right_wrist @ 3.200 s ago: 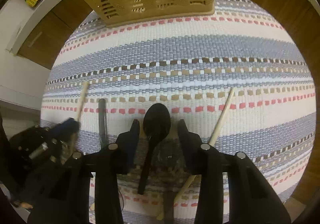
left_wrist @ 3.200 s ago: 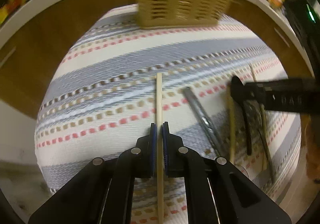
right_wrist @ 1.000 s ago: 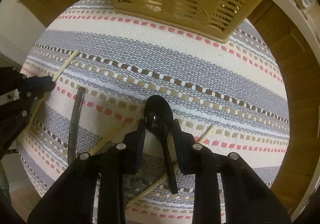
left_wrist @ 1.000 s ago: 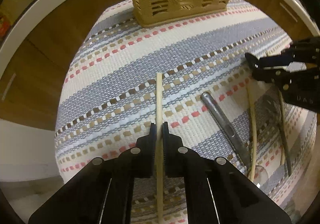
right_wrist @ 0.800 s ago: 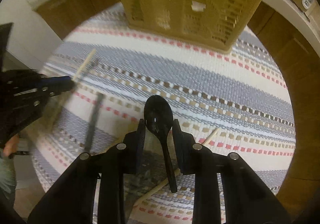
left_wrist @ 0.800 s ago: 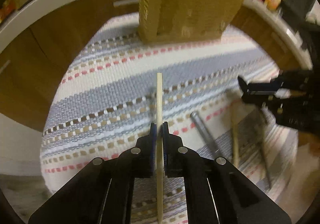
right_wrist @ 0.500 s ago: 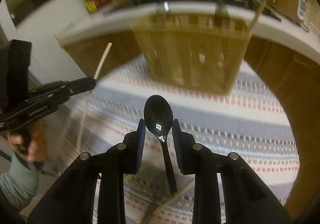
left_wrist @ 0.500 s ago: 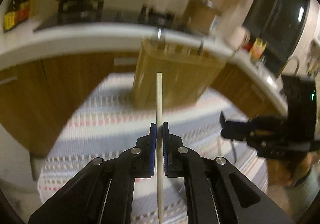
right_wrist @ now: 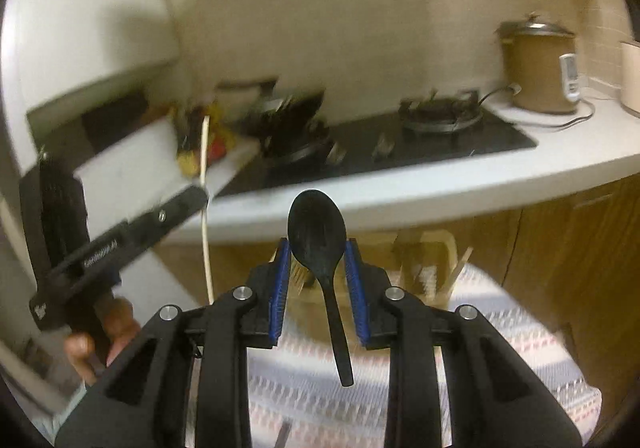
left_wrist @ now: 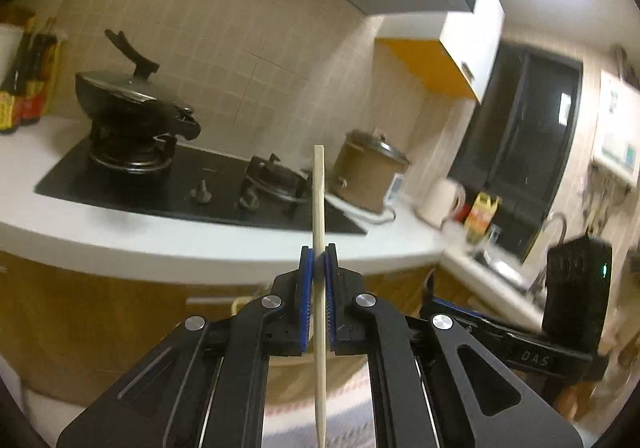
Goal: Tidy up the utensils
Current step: 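Lift the chopstick with the left tool while the right tool carries the black spoon toward the holder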
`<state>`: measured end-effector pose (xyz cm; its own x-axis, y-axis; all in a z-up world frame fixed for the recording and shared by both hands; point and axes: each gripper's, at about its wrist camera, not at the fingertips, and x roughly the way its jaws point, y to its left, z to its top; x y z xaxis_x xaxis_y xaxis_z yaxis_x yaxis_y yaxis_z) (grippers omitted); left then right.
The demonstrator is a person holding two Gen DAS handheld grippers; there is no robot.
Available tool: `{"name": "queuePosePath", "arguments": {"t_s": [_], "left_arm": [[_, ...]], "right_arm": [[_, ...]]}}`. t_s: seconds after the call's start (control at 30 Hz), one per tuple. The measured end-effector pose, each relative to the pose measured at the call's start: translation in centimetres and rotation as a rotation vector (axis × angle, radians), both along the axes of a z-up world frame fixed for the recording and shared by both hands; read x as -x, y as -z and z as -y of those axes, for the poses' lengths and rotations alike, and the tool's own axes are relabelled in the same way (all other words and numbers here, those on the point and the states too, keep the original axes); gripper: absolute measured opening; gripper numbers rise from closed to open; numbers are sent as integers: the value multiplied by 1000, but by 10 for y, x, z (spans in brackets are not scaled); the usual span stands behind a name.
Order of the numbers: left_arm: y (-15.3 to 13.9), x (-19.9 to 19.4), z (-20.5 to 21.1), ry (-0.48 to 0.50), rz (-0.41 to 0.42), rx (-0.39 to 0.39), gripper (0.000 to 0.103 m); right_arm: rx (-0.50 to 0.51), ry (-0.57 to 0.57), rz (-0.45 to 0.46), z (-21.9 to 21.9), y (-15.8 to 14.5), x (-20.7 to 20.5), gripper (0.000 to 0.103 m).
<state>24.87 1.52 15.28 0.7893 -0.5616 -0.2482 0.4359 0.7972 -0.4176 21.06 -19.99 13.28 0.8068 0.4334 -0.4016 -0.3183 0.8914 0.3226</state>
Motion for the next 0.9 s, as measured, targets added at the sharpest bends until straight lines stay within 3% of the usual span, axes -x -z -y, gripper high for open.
{"name": "queuePosePath", "arguments": {"t_s": [0.17, 0.37, 0.63, 0.9], "left_arm": [[-7, -27, 6, -60, 32, 36, 4], [1, -49, 14, -137, 69, 7, 4], [34, -69, 20, -149, 90, -3, 4], [43, -70, 20, -189, 112, -35, 4]], "right_arm": [[-81, 87, 20, 21, 0, -36, 24], [-115, 147, 24, 37, 10, -69, 24], [14, 189, 68, 20, 28, -76, 25], [87, 201, 110, 13, 27, -72, 25]]}}
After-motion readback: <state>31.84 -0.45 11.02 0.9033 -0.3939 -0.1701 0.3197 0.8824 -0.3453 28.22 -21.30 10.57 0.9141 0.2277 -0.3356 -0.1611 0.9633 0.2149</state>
